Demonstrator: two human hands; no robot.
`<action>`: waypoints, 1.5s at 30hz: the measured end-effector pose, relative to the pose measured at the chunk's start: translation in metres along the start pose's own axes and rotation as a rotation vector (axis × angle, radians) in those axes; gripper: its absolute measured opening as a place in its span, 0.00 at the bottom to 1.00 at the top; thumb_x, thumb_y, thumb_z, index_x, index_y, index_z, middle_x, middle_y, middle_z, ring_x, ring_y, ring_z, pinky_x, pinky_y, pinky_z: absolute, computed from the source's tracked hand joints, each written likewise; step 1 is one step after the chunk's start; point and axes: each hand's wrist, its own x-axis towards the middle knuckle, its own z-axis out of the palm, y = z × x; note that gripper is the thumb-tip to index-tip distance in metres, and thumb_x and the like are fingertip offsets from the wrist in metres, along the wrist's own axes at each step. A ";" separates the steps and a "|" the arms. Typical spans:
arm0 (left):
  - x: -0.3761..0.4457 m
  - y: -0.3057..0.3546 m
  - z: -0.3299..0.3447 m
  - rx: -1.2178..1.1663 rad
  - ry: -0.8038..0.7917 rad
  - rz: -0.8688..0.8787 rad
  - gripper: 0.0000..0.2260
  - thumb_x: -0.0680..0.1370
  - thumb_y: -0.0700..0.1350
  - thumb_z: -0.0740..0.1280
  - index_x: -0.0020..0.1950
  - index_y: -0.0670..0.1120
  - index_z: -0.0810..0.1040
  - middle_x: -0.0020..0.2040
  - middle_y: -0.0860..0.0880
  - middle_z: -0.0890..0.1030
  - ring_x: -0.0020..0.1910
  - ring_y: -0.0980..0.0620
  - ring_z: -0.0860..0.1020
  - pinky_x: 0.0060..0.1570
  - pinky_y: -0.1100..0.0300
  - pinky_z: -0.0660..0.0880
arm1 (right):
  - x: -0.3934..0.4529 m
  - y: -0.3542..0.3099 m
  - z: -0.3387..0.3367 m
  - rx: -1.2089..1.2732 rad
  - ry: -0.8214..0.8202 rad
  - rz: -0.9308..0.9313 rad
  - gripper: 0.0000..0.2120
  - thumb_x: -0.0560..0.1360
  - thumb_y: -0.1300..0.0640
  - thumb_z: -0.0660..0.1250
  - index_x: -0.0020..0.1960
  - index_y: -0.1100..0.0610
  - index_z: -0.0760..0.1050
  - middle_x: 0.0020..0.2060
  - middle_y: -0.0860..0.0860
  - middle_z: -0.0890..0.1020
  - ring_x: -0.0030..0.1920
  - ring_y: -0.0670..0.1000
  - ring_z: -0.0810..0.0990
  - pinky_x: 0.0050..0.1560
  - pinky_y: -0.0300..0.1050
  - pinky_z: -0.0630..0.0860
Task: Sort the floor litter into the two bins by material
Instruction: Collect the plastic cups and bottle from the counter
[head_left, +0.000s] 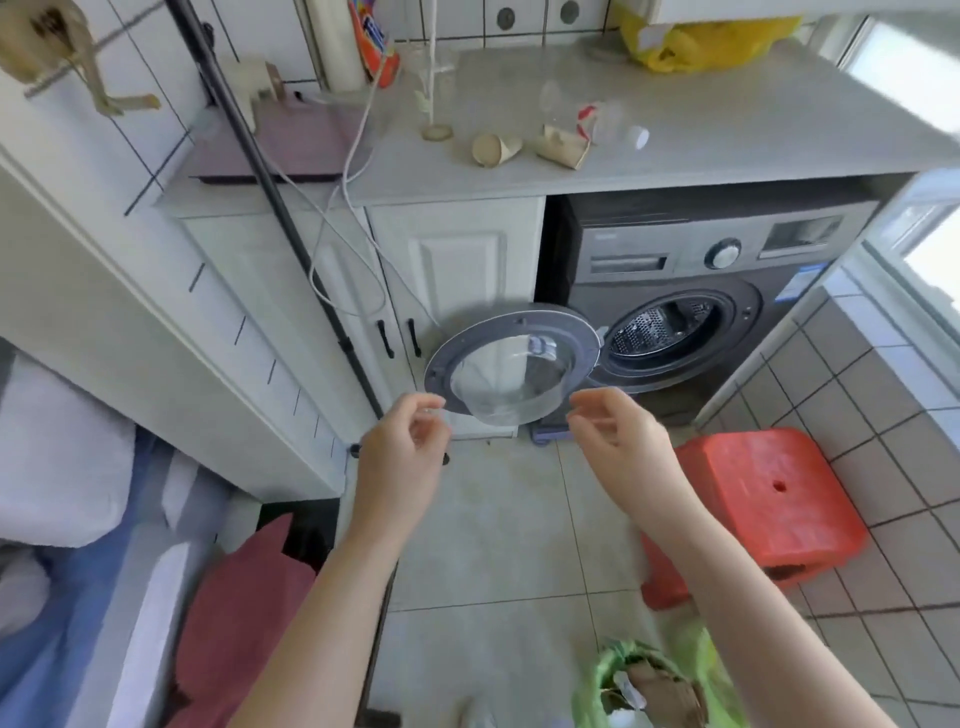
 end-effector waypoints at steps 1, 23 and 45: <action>0.020 0.006 0.001 -0.002 -0.008 0.018 0.07 0.77 0.41 0.63 0.51 0.52 0.77 0.42 0.54 0.82 0.42 0.59 0.80 0.35 0.73 0.71 | 0.016 -0.006 -0.002 0.006 0.019 0.006 0.10 0.76 0.59 0.64 0.57 0.53 0.77 0.46 0.45 0.81 0.44 0.34 0.76 0.38 0.21 0.69; 0.392 0.124 0.094 0.158 0.042 0.251 0.11 0.74 0.41 0.66 0.56 0.47 0.77 0.55 0.47 0.75 0.53 0.49 0.73 0.51 0.66 0.63 | 0.404 -0.093 -0.058 -0.234 0.038 -0.174 0.16 0.77 0.57 0.62 0.64 0.57 0.72 0.55 0.51 0.79 0.55 0.51 0.76 0.54 0.43 0.72; 0.502 0.067 0.132 0.281 -0.022 0.361 0.22 0.65 0.50 0.77 0.56 0.45 0.77 0.65 0.47 0.72 0.58 0.44 0.75 0.55 0.53 0.74 | 0.500 -0.075 0.024 -0.646 0.104 -0.162 0.28 0.73 0.47 0.67 0.70 0.53 0.66 0.65 0.52 0.72 0.66 0.62 0.67 0.65 0.54 0.68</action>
